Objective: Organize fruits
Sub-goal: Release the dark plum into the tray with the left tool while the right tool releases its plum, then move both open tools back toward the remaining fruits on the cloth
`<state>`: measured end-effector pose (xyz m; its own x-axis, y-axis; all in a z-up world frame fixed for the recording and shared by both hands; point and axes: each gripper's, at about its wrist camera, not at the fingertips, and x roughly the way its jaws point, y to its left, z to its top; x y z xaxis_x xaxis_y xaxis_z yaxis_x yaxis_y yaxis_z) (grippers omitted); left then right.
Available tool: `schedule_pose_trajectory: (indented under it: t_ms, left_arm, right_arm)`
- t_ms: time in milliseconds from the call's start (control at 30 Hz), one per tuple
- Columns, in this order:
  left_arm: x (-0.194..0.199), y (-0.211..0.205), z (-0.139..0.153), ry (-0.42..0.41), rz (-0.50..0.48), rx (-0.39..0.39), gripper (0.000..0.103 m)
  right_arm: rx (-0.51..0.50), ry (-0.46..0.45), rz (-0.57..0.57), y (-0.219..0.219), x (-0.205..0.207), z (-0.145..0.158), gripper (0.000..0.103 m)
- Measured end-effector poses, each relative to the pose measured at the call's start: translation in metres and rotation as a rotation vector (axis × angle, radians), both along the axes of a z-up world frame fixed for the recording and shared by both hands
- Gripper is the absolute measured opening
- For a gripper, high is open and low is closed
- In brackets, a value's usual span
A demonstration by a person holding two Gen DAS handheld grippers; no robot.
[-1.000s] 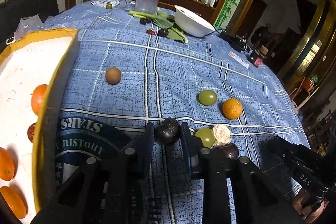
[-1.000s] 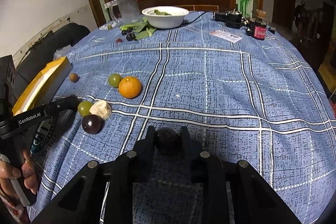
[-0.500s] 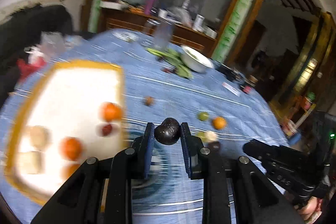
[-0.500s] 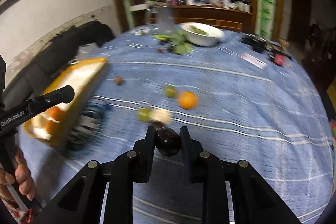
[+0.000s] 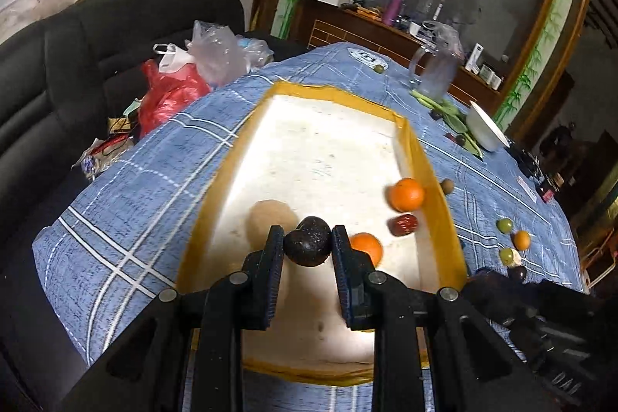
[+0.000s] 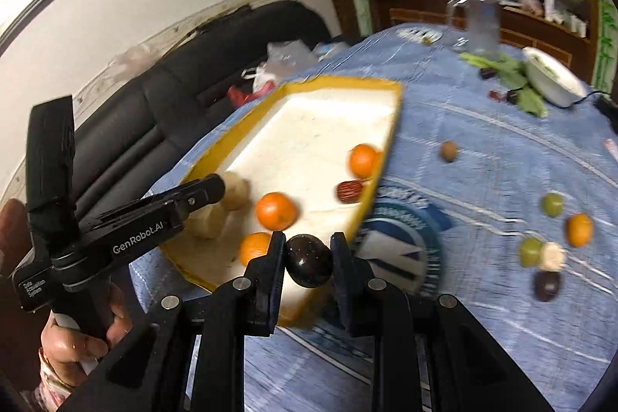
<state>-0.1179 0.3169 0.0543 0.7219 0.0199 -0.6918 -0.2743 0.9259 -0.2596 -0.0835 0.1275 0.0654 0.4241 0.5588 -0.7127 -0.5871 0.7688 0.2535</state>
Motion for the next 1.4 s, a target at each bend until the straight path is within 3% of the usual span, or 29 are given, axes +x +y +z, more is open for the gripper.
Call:
schedule_pose_trajectory:
  t_ms: [167,233,300,400,667,967,1267,1400]
  left_arm:
    - [-0.003,0.005,-0.002,-0.005,0.000,-0.016,0.025]
    - [-0.004,0.006,-0.002,0.000,-0.001,-0.032,0.032]
    - [-0.009,0.008,-0.002,-0.006,0.007,-0.052,0.047]
    - [-0.020,0.011,0.003,-0.023,0.024,-0.065,0.058]
    - [-0.044,0.014,0.015,-0.044,0.070,-0.093,0.070]
    - [-0.053,-0.012,0.027,-0.049,0.045,-0.094,0.074]
    - [-0.032,-0.087,0.035,-0.038,-0.140,-0.040,0.079]
    - [-0.014,-0.124,0.028,0.000,-0.235,-0.024,0.079]
  right_arm:
    - [-0.038,0.012,0.030,0.025,0.000,-0.015,0.027]
    - [-0.048,0.013,0.033,0.028,-0.001,-0.019,0.027]
    - [-0.050,0.023,0.038,0.031,-0.001,-0.022,0.028]
    - [-0.051,0.026,0.037,0.033,-0.002,-0.023,0.030]
    - [-0.018,-0.003,0.017,0.020,-0.008,-0.011,0.034]
    - [0.015,-0.060,-0.100,-0.058,-0.011,0.012,0.041]
    - [0.005,-0.056,-0.365,-0.187,0.005,0.013,0.041]
    - [0.007,-0.032,-0.437,-0.220,0.014,0.006,0.041]
